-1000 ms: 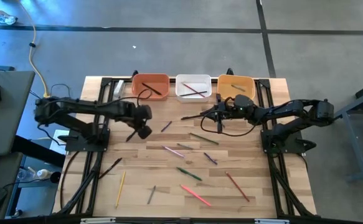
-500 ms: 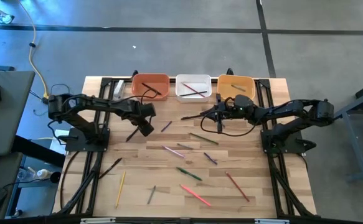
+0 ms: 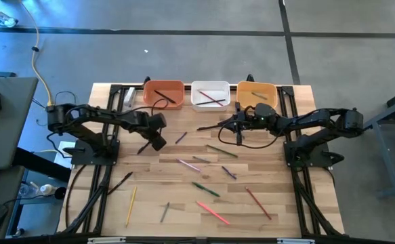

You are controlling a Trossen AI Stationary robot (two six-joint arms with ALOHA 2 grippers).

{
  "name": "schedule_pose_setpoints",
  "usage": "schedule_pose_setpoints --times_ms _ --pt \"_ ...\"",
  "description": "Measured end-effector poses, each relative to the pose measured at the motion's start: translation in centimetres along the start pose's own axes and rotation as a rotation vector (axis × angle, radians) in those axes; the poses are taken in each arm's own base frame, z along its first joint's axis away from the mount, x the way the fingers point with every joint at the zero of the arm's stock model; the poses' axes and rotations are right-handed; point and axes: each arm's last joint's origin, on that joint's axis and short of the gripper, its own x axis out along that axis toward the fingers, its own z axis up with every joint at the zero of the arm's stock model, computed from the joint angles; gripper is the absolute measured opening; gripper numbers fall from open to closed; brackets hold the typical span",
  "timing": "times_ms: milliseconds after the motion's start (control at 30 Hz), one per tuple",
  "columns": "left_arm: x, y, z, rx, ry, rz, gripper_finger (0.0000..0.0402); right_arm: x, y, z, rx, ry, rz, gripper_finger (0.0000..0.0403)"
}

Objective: Sort crayons/erasers/pens/pencils in bins
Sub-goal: Put the middle left black pen into the orange bin

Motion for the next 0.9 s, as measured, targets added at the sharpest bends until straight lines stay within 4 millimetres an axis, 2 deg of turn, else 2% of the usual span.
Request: schedule_pose_setpoints --times_ms 167,400,733,800,900 --pt "-0.7 0.1 0.2 0.01 -0.036 0.003 0.0009 0.0 0.0 0.0 0.0 0.0 0.0 0.0" --pt "-4.5 0.5 3.5 0.03 -0.229 0.026 0.0009 0.0 0.0 0.0 0.0 0.0 0.0 0.0" --pt "-10.6 4.2 9.9 0.035 -0.594 0.193 0.0008 0.0 0.0 0.0 0.0 0.0 -0.001 0.0" --pt "-11.0 5.2 10.9 0.038 -0.662 0.196 0.0008 0.0 0.0 0.0 0.0 0.0 -0.001 0.0" --pt "-10.4 6.6 11.9 0.031 -0.698 0.211 0.0008 0.0 0.0 0.0 0.0 0.001 -0.001 0.0"
